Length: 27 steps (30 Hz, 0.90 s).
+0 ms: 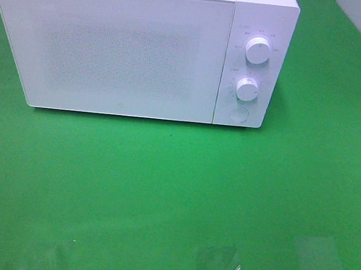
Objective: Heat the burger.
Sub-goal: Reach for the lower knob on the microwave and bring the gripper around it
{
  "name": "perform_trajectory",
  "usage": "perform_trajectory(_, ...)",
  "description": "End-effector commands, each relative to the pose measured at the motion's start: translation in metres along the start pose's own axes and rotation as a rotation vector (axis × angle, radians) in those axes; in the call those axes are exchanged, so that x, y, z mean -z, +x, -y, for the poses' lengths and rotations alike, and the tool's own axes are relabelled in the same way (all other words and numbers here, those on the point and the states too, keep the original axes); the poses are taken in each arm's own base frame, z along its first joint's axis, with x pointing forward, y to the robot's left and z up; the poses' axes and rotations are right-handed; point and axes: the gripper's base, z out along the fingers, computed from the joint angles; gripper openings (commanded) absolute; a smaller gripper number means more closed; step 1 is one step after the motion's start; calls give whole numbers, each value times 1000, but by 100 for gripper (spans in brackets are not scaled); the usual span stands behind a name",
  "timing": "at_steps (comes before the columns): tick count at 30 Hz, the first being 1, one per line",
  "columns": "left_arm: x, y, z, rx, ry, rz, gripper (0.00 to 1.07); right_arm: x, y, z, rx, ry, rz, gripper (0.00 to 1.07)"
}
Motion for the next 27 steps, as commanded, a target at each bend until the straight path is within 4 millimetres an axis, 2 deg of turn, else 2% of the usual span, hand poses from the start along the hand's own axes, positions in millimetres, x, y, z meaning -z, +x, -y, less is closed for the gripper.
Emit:
perform_trajectory(1, 2, 1, 1, 0, 6, 34, 94, 3, 2, 0, 12, 0, 32, 70)
perform_trajectory(15, 2, 1, 1, 0, 5, 34, 94, 3, 1, 1, 14, 2, 35, 71)
perform_trajectory(20, 2, 1, 1, 0, 5, 34, 94, 11, -10, 1, 21, 3, 119, 78)
perform_trajectory(27, 2, 1, 1, 0, 4, 33, 94, -3, -26, -2, 29, -4, 141, 79)
